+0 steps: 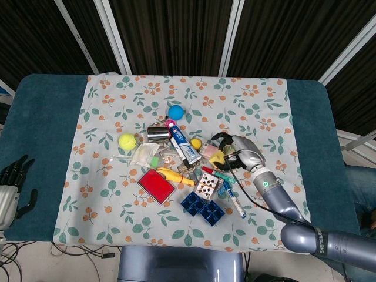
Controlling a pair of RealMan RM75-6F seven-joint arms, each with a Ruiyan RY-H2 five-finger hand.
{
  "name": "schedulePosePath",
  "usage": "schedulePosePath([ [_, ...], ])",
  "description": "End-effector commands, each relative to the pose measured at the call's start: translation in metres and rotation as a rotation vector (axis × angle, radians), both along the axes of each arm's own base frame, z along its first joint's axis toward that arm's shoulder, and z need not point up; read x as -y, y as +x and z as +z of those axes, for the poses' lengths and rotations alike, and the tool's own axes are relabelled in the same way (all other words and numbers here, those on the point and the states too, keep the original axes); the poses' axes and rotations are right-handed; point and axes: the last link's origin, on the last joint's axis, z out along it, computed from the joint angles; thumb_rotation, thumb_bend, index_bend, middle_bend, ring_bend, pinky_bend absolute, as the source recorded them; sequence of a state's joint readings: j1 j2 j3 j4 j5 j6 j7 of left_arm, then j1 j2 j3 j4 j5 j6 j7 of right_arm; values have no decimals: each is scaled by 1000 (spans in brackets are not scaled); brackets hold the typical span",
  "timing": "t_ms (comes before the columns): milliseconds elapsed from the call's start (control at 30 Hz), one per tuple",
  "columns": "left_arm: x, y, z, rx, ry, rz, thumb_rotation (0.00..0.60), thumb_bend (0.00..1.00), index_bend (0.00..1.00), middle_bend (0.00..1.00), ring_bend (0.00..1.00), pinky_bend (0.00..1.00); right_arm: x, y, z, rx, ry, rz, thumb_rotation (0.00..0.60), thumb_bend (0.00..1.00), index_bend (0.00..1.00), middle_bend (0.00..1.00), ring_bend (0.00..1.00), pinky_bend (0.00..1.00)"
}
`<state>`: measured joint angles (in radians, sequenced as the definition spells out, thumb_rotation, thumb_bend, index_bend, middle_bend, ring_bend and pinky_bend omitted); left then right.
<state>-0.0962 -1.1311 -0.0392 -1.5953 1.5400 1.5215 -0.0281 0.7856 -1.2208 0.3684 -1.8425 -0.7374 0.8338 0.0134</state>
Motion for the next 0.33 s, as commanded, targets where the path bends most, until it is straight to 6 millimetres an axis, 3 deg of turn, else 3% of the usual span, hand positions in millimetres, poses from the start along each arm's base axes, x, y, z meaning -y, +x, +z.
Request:
schedulePosePath([
  [33, 1, 0, 0, 0, 1, 1, 600, 516, 0, 0, 49, 117, -6, 0, 26, 174, 73, -25, 600, 357, 300, 554, 298, 238],
  [333, 1, -1, 0, -2, 2, 0, 600, 516, 0, 0, 49, 117, -7, -2, 53, 392, 183, -65, 600, 356, 299, 552, 297, 234],
])
